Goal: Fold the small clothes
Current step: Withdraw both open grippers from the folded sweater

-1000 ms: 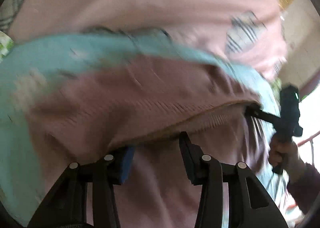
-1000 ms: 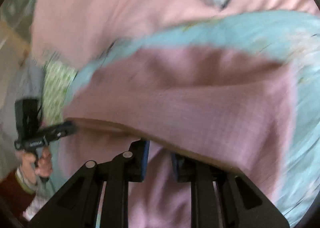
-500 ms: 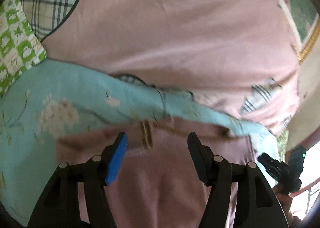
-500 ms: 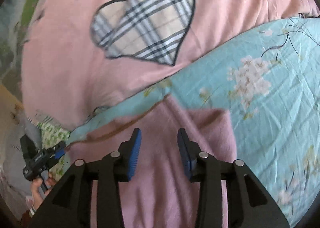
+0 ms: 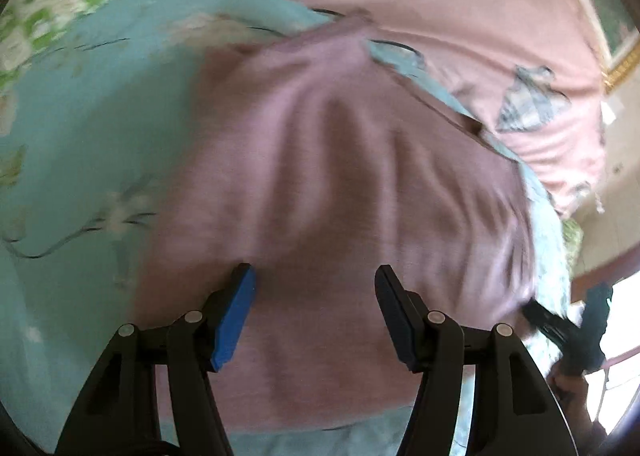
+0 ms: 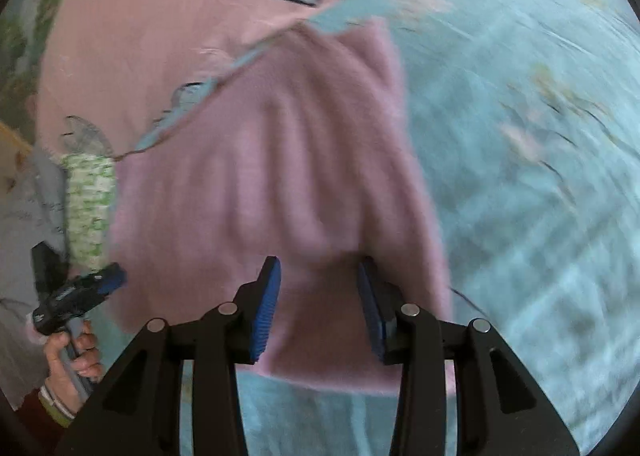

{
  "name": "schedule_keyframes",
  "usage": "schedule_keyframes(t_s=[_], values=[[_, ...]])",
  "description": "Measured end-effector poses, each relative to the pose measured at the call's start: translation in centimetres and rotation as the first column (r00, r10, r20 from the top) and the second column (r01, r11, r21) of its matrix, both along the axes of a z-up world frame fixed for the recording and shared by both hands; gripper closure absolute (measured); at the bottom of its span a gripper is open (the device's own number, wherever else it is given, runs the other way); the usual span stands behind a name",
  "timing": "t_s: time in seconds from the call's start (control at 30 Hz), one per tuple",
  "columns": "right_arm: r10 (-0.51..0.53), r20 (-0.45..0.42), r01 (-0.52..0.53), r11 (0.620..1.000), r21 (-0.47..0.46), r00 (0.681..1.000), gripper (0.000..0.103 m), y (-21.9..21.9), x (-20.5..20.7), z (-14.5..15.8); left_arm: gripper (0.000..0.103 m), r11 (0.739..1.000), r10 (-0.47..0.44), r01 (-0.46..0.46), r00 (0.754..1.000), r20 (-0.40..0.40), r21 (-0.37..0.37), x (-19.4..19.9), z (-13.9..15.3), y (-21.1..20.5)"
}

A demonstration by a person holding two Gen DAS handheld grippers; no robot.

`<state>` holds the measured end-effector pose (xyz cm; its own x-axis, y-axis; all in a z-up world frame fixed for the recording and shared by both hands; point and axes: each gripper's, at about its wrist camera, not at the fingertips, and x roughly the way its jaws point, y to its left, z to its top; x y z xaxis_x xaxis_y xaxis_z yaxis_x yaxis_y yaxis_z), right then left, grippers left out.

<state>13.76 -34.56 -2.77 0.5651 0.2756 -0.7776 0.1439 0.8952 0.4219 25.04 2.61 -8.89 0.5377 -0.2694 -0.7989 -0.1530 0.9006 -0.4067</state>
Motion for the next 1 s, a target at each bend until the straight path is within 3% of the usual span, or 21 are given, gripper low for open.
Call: schedule_keyframes(t_s=[0.1, 0.2, 0.57, 0.67, 0.83, 1.0], values=[[-0.040, 0.008, 0.039, 0.999, 0.025, 0.999, 0.062, -1.2, -1.0, 0.2, 0.041, 0.998, 0.059, -0.059, 0.998, 0.005, -0.010, -0.5, 0.3, 1.9], [-0.070, 0.020, 0.070, 0.997, -0.012, 0.997, 0.062, -1.3, -1.8, 1.4, 0.041, 0.994, 0.109, -0.109, 0.994, 0.014, -0.029, -1.6, 1.1, 3.8], [-0.033, 0.055, 0.032, 0.999, 0.022, 0.998, 0.057, 1.5, -4.6, 3.6, 0.039, 0.985, 0.146, -0.145, 0.989, 0.004, -0.091, -7.9, 2.7, 5.2], [-0.011, 0.051, 0.009, 1.000, 0.025, 0.999, 0.056, 2.9, -5.2, 3.5, 0.039, 0.981, 0.127, -0.130, 0.991, -0.027, -0.146, -9.7, 2.0, 4.9], [0.026, 0.042, -0.028, 0.999, 0.036, 0.999, 0.053, 5.1, -5.9, 3.5, 0.038, 0.982, 0.117, -0.124, 0.991, -0.058, -0.141, -11.6, 0.6, 3.8], [0.081, 0.030, -0.082, 0.996, 0.038, 0.996, 0.052, 7.3, -6.5, 3.5, 0.037, 0.970, 0.120, -0.136, 0.989, -0.087, -0.200, -12.2, -0.7, 3.5]])
